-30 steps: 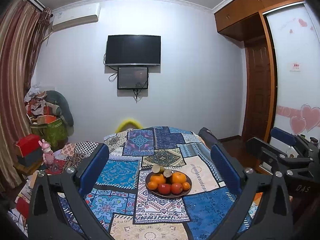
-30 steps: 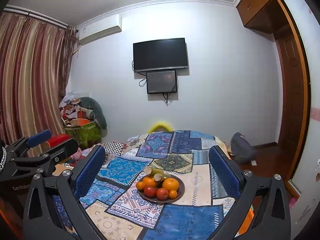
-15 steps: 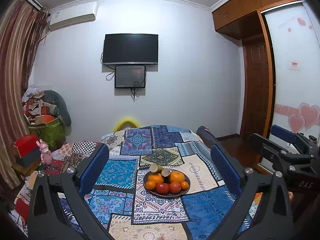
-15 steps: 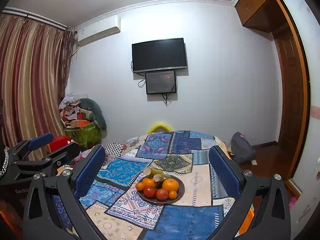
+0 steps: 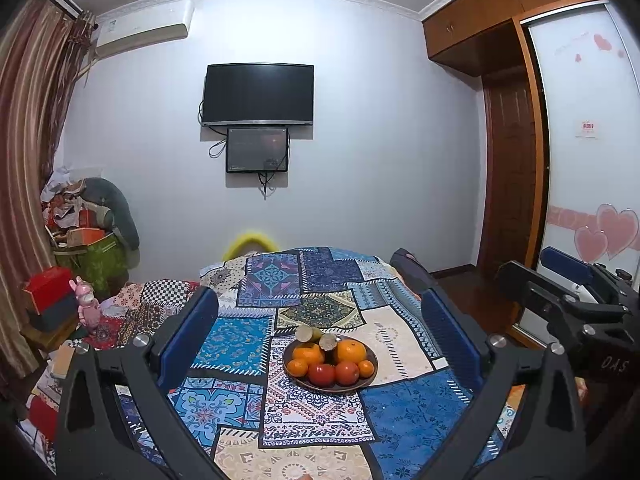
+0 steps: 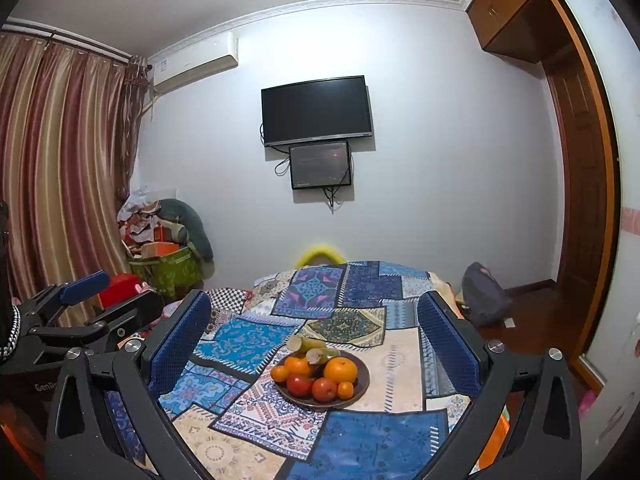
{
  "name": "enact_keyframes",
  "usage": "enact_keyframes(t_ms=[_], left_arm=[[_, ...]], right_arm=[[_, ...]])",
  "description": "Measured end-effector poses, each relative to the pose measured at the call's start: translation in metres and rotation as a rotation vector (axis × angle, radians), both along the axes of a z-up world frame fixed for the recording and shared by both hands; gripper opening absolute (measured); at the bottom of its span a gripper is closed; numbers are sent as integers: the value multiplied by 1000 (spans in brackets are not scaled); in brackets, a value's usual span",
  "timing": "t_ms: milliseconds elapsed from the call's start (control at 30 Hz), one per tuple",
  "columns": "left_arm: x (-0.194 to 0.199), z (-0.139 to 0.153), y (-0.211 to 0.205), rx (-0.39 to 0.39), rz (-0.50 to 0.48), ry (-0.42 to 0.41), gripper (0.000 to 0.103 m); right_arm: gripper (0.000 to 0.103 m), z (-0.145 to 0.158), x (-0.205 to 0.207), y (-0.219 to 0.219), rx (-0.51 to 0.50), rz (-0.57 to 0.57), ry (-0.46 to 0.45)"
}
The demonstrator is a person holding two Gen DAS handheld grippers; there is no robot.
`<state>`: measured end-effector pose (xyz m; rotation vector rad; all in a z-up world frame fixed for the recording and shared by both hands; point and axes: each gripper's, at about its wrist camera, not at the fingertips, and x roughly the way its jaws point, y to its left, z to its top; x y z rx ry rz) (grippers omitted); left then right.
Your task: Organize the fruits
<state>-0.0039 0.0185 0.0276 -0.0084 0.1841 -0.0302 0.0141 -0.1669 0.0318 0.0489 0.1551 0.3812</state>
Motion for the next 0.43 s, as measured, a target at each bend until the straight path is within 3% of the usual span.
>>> enact_keyframes(t_ms=[433], left_arm=[[2, 0, 0, -10, -5, 5, 103]], right_arm=[[103, -2, 1, 1, 1, 2, 7]])
